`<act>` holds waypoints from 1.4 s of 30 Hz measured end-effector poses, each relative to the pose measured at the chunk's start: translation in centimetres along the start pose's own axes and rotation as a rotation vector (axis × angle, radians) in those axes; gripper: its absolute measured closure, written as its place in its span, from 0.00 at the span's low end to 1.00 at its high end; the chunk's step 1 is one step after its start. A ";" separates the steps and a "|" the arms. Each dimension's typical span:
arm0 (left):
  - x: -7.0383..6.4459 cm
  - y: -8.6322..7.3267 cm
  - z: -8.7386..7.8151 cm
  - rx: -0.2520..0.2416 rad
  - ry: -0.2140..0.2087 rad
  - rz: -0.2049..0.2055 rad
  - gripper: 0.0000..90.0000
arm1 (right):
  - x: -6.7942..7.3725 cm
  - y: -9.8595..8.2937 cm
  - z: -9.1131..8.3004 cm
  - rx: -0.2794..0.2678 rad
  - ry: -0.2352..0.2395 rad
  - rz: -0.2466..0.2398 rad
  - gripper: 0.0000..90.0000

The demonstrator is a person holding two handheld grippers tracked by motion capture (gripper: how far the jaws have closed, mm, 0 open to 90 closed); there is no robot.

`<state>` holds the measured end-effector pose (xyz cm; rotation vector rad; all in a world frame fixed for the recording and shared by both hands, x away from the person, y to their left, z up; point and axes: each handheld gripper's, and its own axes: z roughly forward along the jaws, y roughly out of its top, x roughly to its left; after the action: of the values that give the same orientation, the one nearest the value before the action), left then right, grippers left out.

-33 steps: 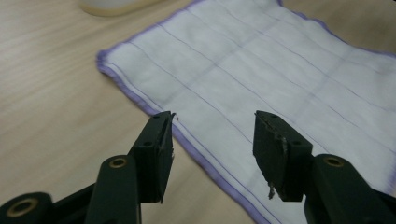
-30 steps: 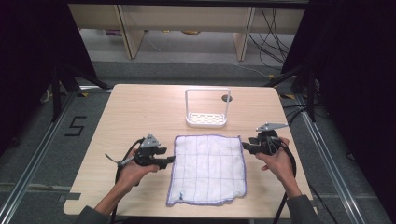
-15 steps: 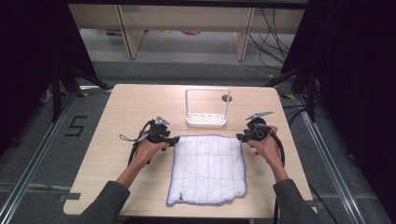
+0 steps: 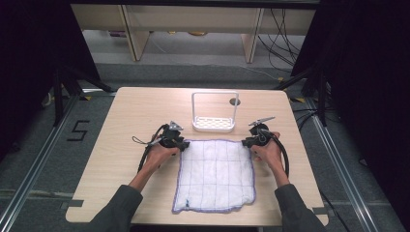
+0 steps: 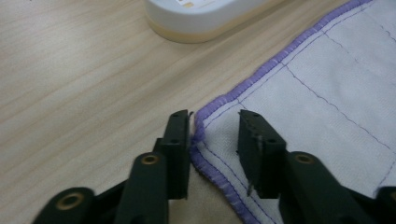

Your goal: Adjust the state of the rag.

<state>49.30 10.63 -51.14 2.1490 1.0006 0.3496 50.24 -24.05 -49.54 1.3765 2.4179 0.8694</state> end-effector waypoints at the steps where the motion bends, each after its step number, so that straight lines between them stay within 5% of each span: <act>1: 0.0 0.0 0.0 -0.004 -0.007 0.005 0.81 | -0.1 -0.1 0.1 -0.016 0.006 -0.011 0.95; 5: -0.1 0.1 -0.3 -0.017 0.002 0.027 0.95 | 0.1 0.2 -0.2 -0.023 0.007 -0.033 0.99; 13: 0.0 1.4 -2.1 -0.098 0.022 0.034 0.95 | 0.1 1.3 -3.0 -0.156 0.028 -0.041 0.99; 16: -0.1 1.8 -3.1 -0.150 0.031 0.047 0.95 | 0.5 1.7 -4.5 -0.142 0.027 -0.043 0.99; 18: 0.1 2.1 -3.9 -0.185 0.025 0.050 0.95 | 0.8 1.9 -5.7 -0.199 0.062 -0.066 0.99; 20: 0.1 2.2 -4.5 -0.207 0.031 0.060 0.95 | 1.1 2.0 -6.7 -0.235 0.050 -0.092 0.99; 21: -0.2 2.2 -4.9 -0.214 0.033 0.062 0.95 | 1.6 2.0 -7.2 -0.235 0.056 -0.069 0.99; 29: -2.8 -0.4 -8.7 -0.299 0.001 0.106 0.95 | 4.1 -1.2 -10.9 -0.292 0.088 -0.143 0.99; 42: -8.2 -6.2 -12.7 -0.309 -0.052 0.221 0.95 | 7.2 -7.2 -13.2 -0.288 0.119 -0.207 0.99</act>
<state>33.94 13.56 -46.22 1.9759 0.6339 0.5161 35.19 -25.75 -42.63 0.9783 2.3500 1.2148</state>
